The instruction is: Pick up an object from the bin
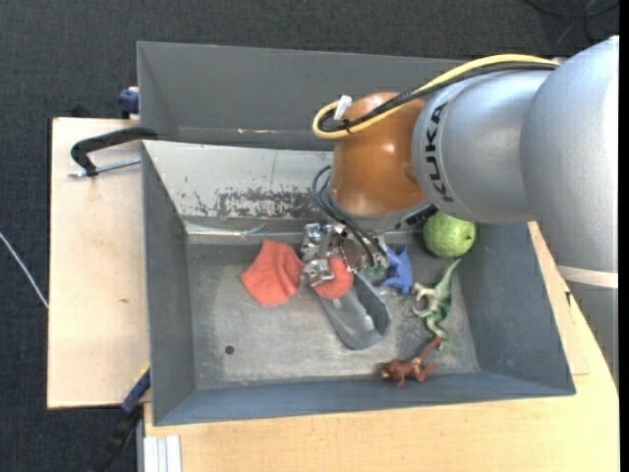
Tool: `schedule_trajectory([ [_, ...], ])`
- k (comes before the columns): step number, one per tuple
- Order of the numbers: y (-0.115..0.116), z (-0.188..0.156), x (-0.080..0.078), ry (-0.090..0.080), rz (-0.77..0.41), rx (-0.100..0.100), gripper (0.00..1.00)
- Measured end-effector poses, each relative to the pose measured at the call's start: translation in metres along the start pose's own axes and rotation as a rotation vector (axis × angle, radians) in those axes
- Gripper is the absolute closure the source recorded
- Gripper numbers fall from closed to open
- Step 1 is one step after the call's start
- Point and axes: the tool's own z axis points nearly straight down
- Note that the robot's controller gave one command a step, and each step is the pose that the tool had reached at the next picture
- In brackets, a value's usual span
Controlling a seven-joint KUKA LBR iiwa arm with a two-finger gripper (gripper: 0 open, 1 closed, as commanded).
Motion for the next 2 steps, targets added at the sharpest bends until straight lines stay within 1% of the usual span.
schedule_trajectory([
  [1, 0.000, -0.003, 0.001, 0.000, 0.000, 0.000, 1.00],
  [2, 0.000, -0.014, 0.001, -0.002, 0.000, 0.001, 1.00],
])
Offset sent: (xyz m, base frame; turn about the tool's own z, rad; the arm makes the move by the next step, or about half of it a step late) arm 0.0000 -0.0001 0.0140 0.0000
